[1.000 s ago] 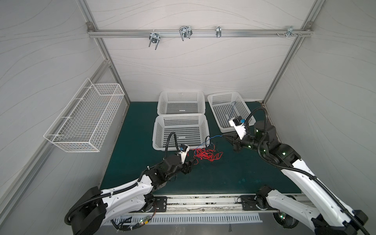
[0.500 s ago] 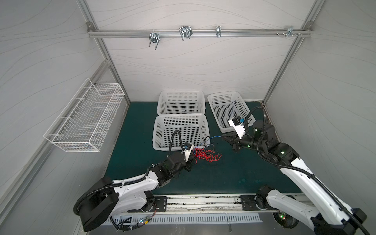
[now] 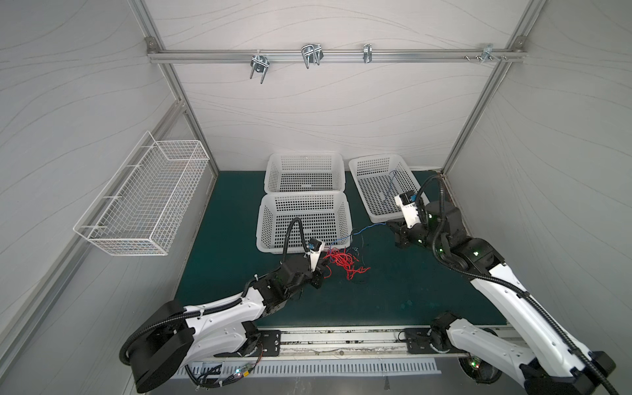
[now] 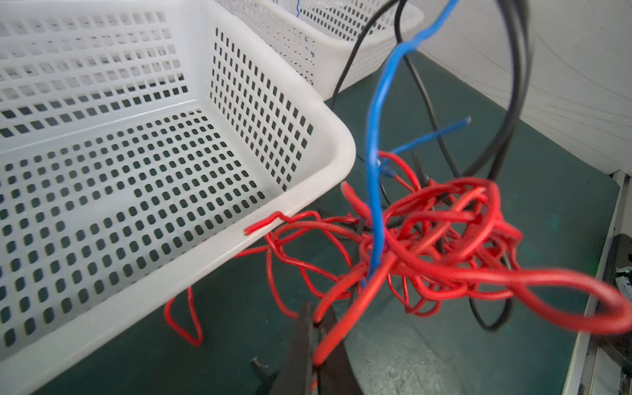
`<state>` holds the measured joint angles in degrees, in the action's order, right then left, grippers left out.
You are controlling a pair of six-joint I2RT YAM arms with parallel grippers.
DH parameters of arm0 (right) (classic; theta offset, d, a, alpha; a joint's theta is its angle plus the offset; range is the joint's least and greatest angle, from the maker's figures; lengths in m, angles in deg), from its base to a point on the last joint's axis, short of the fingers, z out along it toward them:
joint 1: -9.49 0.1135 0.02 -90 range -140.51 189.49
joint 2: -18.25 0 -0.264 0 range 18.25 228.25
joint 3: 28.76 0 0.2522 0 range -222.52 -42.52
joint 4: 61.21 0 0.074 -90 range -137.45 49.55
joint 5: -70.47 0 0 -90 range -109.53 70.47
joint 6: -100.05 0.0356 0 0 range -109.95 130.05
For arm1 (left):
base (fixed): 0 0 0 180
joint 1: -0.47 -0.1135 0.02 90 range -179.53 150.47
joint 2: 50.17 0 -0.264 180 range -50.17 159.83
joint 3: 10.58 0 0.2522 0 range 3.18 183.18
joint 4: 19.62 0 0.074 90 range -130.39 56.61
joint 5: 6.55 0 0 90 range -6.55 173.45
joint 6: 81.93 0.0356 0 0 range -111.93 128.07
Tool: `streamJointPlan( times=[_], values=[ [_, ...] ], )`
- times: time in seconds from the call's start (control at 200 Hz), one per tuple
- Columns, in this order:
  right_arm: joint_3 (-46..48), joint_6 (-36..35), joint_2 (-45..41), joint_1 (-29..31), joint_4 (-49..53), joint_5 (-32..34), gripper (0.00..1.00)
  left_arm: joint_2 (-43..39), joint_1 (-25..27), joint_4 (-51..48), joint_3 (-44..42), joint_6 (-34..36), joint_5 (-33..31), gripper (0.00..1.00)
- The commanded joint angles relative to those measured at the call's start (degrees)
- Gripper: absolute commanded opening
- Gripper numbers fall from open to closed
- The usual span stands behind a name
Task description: Untangle the cables
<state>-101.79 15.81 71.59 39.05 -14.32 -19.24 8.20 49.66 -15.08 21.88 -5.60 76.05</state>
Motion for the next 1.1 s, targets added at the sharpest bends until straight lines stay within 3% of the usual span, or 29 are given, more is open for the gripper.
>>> streamJointPlan(
  times=[0.0, 0.2, 0.43, 0.595, 0.81, 0.996, 1.096],
  values=[
    [-0.1, 3.0, -0.3, -5.6, 1.5, 12.0, 0.00, -4.0, -0.1, -5.9, -0.9, -1.9, -7.0, 0.00],
    [3.8, 5.9, -0.5, -16.8, 2.2, 13.4, 0.00, -12.7, -0.1, -16.3, -2.2, -3.8, -16.4, 0.00],
    [7.0, 7.1, -0.2, -25.6, 0.5, 11.6, 0.00, -22.3, -0.1, -20.4, -5.2, -6.6, -20.3, 0.00],
    [6.4, 7.4, 0.7, -27.3, -0.1, 12.1, 0.00, -24.9, -0.1, -21.5, -5.6, -7.2, -21.3, 0.00],
    [4.5, 8.0, 0.0, -29.2, -0.5, 13.0, 0.00, -22.3, -0.1, -21.5, -4.6, -7.4, -21.0, 0.00],
    [4.2, 10.4, -1.0, -29.9, -5.3, -2.9, 0.00, -17.9, -0.1, -18.3, -3.5, -7.0, -17.9, 0.00],
    [4.6, 12.6, -1.6, -28.2, -6.9, -5.1, 0.00, -13.9, 0.0, -16.1, -2.2, -6.5, -16.7, 0.00]
  ],
)
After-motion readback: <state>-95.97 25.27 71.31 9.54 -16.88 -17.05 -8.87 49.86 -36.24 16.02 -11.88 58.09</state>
